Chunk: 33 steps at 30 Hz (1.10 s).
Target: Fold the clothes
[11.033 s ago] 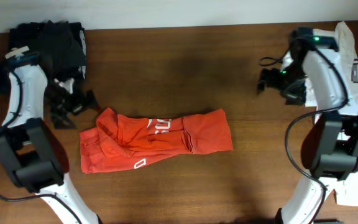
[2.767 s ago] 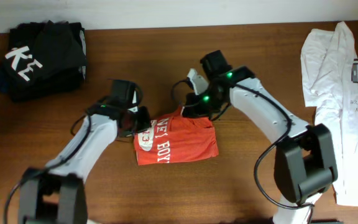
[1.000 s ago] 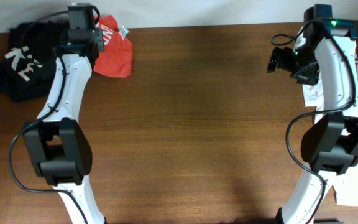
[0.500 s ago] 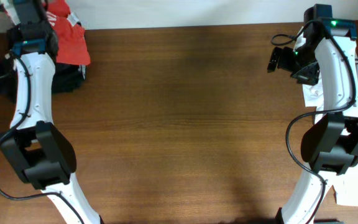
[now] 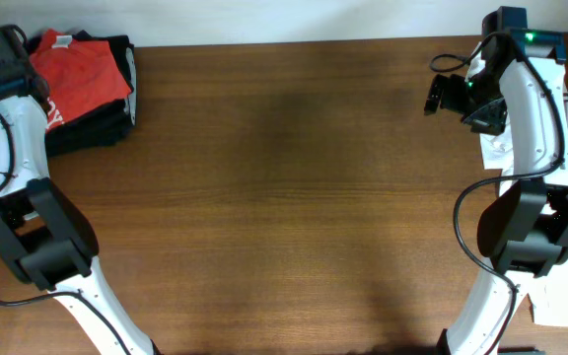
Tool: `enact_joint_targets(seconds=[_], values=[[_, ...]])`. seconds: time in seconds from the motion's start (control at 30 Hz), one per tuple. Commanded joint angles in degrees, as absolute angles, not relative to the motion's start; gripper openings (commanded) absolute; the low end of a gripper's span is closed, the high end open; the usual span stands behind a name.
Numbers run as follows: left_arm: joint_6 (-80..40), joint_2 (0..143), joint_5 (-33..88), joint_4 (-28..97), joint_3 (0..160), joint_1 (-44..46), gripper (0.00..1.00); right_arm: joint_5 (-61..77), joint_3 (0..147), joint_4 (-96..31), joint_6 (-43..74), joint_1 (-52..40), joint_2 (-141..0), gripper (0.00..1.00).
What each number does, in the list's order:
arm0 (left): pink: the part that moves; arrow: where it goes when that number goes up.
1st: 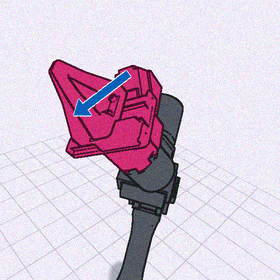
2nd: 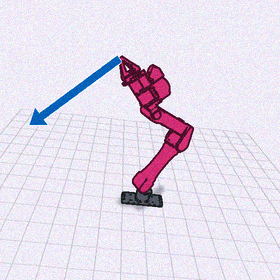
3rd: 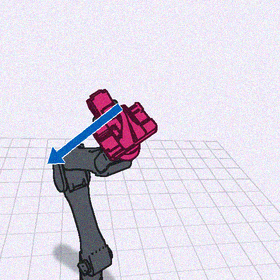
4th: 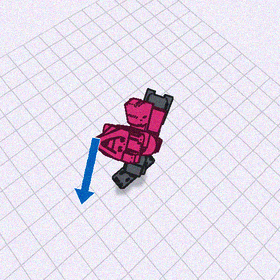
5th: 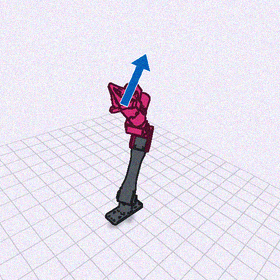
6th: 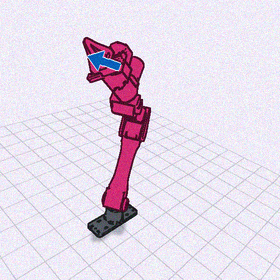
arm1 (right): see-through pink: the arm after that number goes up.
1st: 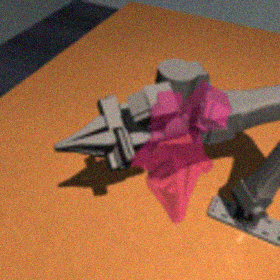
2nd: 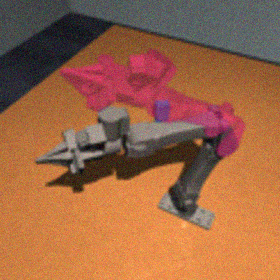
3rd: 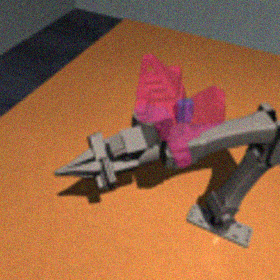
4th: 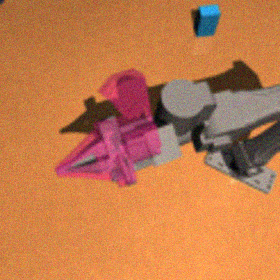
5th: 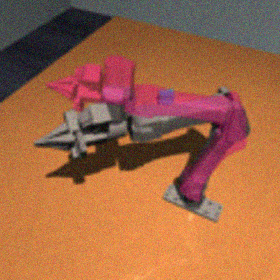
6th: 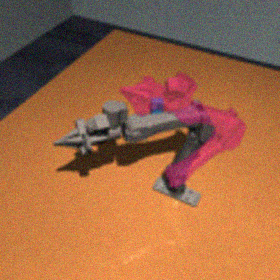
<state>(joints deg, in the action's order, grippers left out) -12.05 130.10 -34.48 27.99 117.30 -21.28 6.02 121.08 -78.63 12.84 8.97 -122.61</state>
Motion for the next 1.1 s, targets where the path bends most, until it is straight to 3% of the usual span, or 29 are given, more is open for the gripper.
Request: enact_joint_targets(seconds=[0.0, 0.07, 0.1, 0.13, 0.2, 0.27, 0.37, 0.4, 0.43, 0.5, 0.77, 1.07], values=[[-10.22, 128.22, -31.64, 27.83, 122.37, -18.52, 0.97, 5.32, 121.99, -78.67, 12.29, 9.06, -122.08, 0.99], [-10.24, 128.57, -20.91, 25.96, 122.41, -16.64, 0.38, 5.32, 121.99, -78.67, 12.29, 9.06, -122.10, 0.99], [-10.24, 129.88, -18.09, 23.49, 122.41, -16.49, 0.14, 5.32, 121.99, -78.67, 12.29, 9.06, -122.08, 0.99], [-10.26, 132.97, -17.47, 19.99, 122.41, -16.51, 0.01, 5.32, 121.99, -78.67, 12.29, 9.06, -122.10, 0.99], [-10.17, 137.56, -17.56, 19.75, 122.41, -16.69, 0.00, 5.32, 121.99, -78.67, 12.29, 9.06, -122.08, 0.99], [-10.13, 141.16, -18.70, 20.27, 122.41, -17.32, 0.01, 5.30, 121.99, -78.65, 12.29, 9.06, -122.10, 0.99], [-10.13, 141.47, -18.83, 21.69, 122.91, -17.61, 0.19, 5.32, 121.99, -78.65, 12.29, 9.06, -122.08, 0.99], [-10.15, 139.48, -18.81, 21.69, 123.17, -17.43, 0.39, 5.30, 121.99, -78.67, 12.27, 9.06, -122.08, 0.99], [-10.15, 136.64, -18.81, 21.71, 123.17, -16.97, 0.50, 5.32, 121.99, -78.67, 12.29, 9.06, -122.08, 0.99], [-10.22, 128.01, -18.76, 24.64, 123.17, -15.22, 0.99, 5.32, 121.99, -78.67, 12.29, 9.06, -122.10, 0.99], [-10.15, 102.02, 8.88, 61.63, 123.15, -4.25, 0.99, 5.30, 121.99, -78.67, 12.27, 9.06, -122.08, 0.99], [-9.76, 96.73, 0.62, 93.65, 123.02, 22.59, 0.99, 5.30, 121.99, -78.67, 12.29, 9.06, -122.10, 0.99]])
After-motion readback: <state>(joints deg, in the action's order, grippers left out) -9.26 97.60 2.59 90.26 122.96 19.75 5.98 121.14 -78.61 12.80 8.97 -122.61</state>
